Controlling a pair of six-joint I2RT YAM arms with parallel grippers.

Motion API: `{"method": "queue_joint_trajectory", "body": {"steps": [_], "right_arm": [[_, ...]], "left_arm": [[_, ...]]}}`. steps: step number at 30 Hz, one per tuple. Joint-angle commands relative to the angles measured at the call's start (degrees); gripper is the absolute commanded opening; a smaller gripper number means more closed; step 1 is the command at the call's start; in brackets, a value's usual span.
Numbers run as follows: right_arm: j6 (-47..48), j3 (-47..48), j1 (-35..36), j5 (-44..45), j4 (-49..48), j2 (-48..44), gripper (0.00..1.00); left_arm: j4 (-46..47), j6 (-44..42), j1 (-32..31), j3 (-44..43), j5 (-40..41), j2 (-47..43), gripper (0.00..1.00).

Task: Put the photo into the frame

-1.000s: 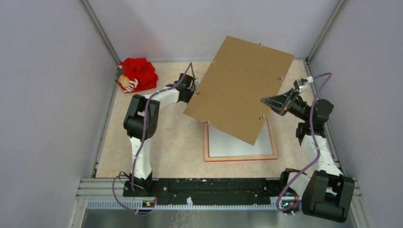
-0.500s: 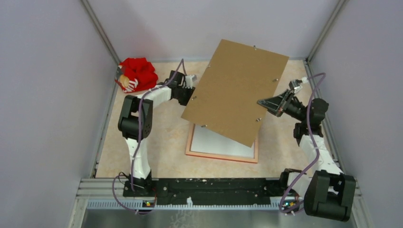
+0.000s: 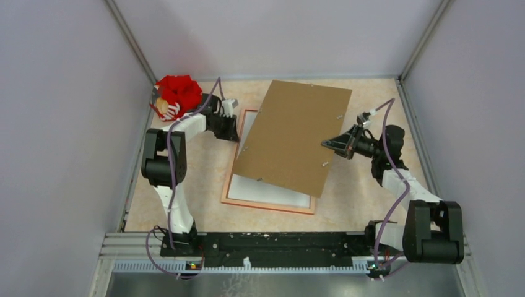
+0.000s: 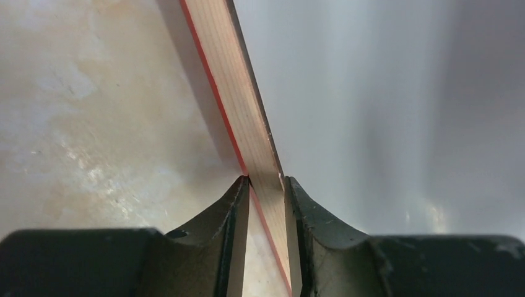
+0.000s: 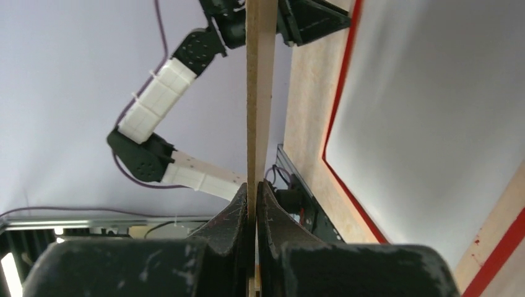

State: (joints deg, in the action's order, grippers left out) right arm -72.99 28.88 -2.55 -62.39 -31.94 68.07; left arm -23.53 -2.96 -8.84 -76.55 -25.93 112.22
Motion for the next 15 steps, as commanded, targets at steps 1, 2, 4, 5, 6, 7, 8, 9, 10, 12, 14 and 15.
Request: {"method": "queue_joint_trajectory", "body": {"steps": [1, 2, 4, 5, 6, 7, 8, 9, 10, 12, 14, 15], "right_arm": [[9.2, 1.1, 2.2, 0.5, 5.2, 1.2, 0.00], [11.0, 1.3, 2.2, 0.7, 7.0, 1.5, 0.00], [13.9, 1.9, 3.3, 0.5, 10.1, 2.8, 0.00], [14.9, 2.3, 3.6, 0.4, 10.9, 3.5, 0.00], [15.8, 2.7, 3.8, 0.4, 11.9, 4.3, 0.00], [17.1, 3.4, 4.0, 0.5, 13.3, 5.1, 0.00], [18.3, 4.2, 4.4, 0.6, 14.9, 6.0, 0.00], [19.2, 4.8, 5.0, 0.8, 15.6, 6.8, 0.00], [19.8, 5.4, 5.6, 1.0, 15.9, 7.5, 0.00], [20.5, 6.5, 6.5, 1.2, 16.1, 9.3, 0.00], [20.5, 7.2, 7.4, 1.2, 14.9, 11.2, 0.00], [20.4, 7.6, 7.8, 1.2, 14.5, 11.9, 0.00]], "left_arm": [[-1.6, -1.1, -0.1, 0.8, -4.6, -5.4, 0.36], [-2.2, -1.0, 0.1, 0.2, -5.5, -5.5, 0.37], [-3.5, -1.0, 0.6, -1.2, -6.5, -5.7, 0.40], [-4.2, -1.1, 0.9, -1.8, -6.4, -5.8, 0.41], [-5.0, -1.1, 1.3, -2.7, -6.1, -5.9, 0.41], [-5.9, -1.1, 1.8, -3.8, -6.0, -5.9, 0.41], [-6.5, -1.1, 2.3, -4.4, -6.1, -6.2, 0.41], [-6.7, -1.1, 2.8, -4.9, -6.2, -6.8, 0.41], [-6.6, -1.4, 3.3, -5.0, -6.2, -7.3, 0.42], [-6.1, -2.3, 4.0, -4.8, -5.6, -8.0, 0.42], [-6.4, -3.0, 4.5, -4.6, -4.9, -8.0, 0.40], [-6.8, -3.4, 4.7, -4.3, -4.8, -7.8, 0.38]]}}
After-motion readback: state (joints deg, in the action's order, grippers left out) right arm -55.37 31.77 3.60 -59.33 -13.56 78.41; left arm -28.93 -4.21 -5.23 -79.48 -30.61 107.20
